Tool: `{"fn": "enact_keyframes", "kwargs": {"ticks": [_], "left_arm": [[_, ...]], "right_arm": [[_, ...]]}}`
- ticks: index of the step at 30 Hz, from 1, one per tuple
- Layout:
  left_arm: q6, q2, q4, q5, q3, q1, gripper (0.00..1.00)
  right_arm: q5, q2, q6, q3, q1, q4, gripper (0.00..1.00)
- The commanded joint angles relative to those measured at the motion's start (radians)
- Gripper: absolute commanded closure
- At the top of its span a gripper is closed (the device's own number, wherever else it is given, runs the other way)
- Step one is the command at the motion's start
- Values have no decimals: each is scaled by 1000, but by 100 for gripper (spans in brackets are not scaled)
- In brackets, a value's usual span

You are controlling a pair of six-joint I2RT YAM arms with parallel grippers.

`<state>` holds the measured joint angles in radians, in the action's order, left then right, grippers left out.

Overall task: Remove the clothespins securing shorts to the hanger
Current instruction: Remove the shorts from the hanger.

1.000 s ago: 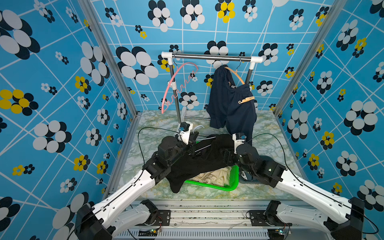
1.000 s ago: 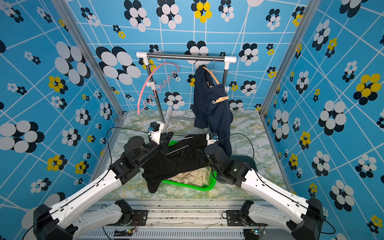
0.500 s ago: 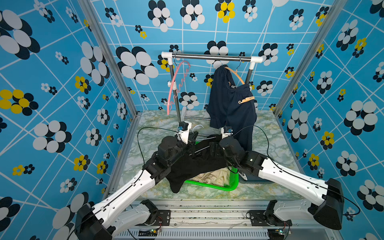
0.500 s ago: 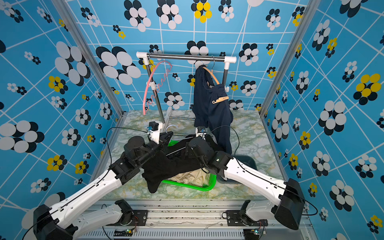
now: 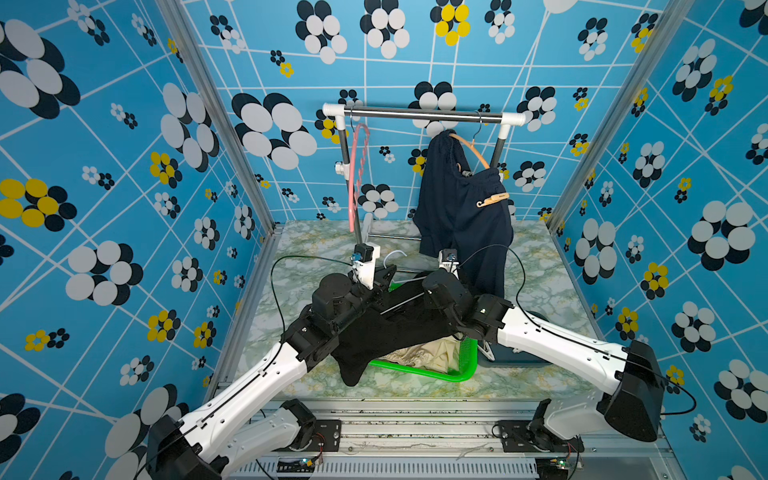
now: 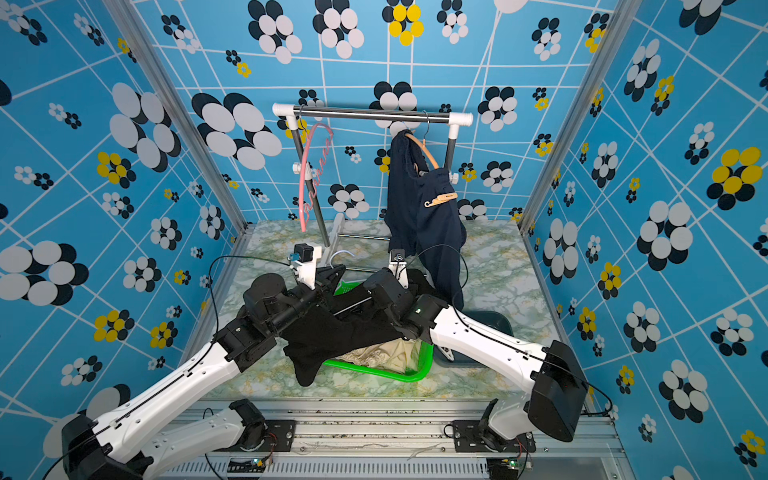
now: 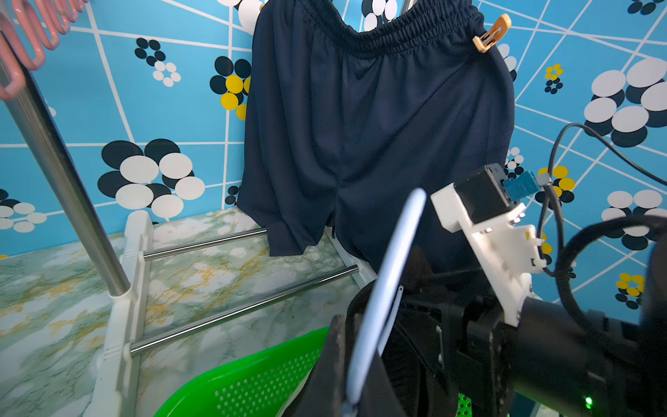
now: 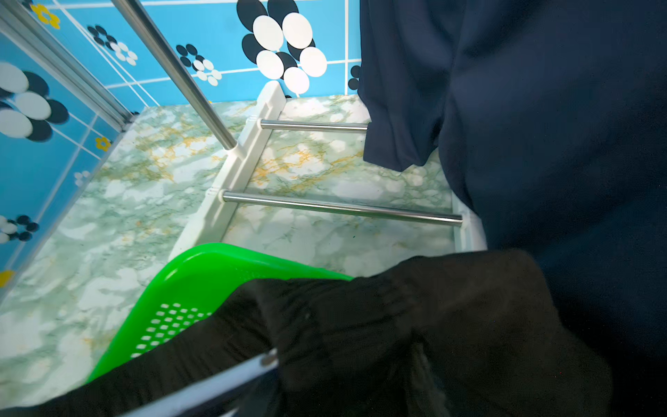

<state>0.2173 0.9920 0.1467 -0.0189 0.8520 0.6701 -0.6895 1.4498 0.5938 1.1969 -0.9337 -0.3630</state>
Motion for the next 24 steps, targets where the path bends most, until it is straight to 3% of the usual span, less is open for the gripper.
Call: {"fn": "enact_keyframes", "kwargs": {"ticks": [1, 8, 24], "left_arm": [[-13, -46, 31, -17, -1, 9, 100], [-64, -85, -46, -20, -7, 9, 100], [-166, -183, -120, -4, -58, 7, 100]], "right_arm": [[-73, -42, -10, -3, 8, -22, 75], [-83, -124, -29, -26, 43, -49, 99], [-43, -239, -75, -21, 164, -129, 100]]}}
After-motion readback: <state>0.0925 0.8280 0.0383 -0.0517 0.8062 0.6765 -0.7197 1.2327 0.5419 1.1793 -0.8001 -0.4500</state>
